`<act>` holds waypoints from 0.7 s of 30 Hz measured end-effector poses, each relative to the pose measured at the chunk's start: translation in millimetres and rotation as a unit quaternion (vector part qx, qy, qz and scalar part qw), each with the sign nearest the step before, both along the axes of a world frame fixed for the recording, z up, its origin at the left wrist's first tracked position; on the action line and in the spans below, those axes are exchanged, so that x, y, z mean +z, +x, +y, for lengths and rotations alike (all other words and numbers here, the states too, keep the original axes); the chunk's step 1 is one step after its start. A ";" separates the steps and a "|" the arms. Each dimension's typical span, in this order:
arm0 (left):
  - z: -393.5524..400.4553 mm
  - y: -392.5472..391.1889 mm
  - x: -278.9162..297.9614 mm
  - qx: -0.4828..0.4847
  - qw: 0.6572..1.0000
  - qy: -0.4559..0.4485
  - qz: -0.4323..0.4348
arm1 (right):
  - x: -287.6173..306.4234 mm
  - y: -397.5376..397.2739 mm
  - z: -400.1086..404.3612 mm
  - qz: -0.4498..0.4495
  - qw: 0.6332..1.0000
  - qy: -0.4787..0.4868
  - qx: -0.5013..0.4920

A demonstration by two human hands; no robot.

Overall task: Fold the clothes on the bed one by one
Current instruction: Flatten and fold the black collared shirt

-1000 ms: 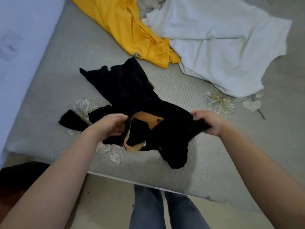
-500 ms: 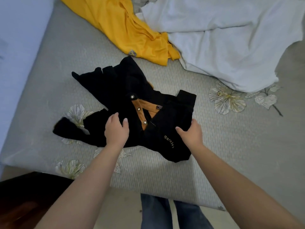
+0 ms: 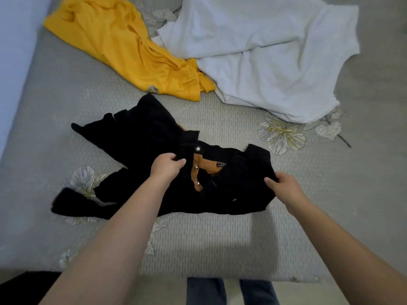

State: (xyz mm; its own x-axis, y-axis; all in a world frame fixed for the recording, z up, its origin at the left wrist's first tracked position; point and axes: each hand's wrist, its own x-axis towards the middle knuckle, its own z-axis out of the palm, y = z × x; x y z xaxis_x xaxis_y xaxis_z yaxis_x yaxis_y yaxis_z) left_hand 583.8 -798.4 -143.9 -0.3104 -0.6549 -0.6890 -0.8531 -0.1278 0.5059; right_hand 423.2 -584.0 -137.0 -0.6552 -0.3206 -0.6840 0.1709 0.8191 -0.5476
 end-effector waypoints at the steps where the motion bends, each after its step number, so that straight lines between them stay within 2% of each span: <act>1: 4.5 -3.3 6.8 -0.037 0.998 -0.041 -0.005 | 4.1 -3.5 5.7 -0.003 1.000 0.003 0.000; 4: 23.0 -18.7 37.4 -0.088 0.985 -0.145 0.030 | 20.1 -11.7 3.3 0.024 0.999 -0.020 0.001; 6: 37.5 -34.7 68.3 -0.123 0.965 -0.220 0.068 | 38.6 -18.9 -5.6 0.099 0.994 -0.012 0.042; 8: 50.6 -52.2 104.0 -0.160 0.934 -0.310 0.081 | 69.3 -25.9 -13.4 0.207 0.974 0.002 0.094; 10: 65.0 -68.9 146.3 -0.178 0.890 -0.413 0.079 | 110.0 -35.3 -10.5 0.326 0.937 -0.016 0.128; 13: 92.4 -84.6 215.6 -0.157 0.825 -0.537 0.078 | 175.6 -56.1 8.3 0.489 0.852 -0.103 0.156; 16: 120.6 -86.6 280.0 -0.103 0.780 -0.613 0.077 | 247.4 -81.2 36.0 0.606 0.756 -0.211 0.130; 17: 130.5 -85.5 301.5 -0.085 0.770 -0.627 0.074 | 271.5 -89.9 46.6 0.628 0.734 -0.230 0.118; 19: 150.1 -84.3 341.9 -0.042 0.754 -0.651 0.083 | 316.7 -103.1 63.2 0.648 0.719 -0.232 0.099; 21: 171.4 -86.0 378.7 0.001 0.745 -0.659 0.103 | 355.2 -107.7 78.0 0.641 0.732 -0.217 0.082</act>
State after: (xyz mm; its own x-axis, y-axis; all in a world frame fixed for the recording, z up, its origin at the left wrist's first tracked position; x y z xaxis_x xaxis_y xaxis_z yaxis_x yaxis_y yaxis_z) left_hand 497.9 -627.0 234.9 -0.3188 -0.7211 0.6152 -0.7411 0.5942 0.3125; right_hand 315.4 -506.0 218.1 -0.5986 -0.4719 0.6473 -0.7915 0.4730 -0.3870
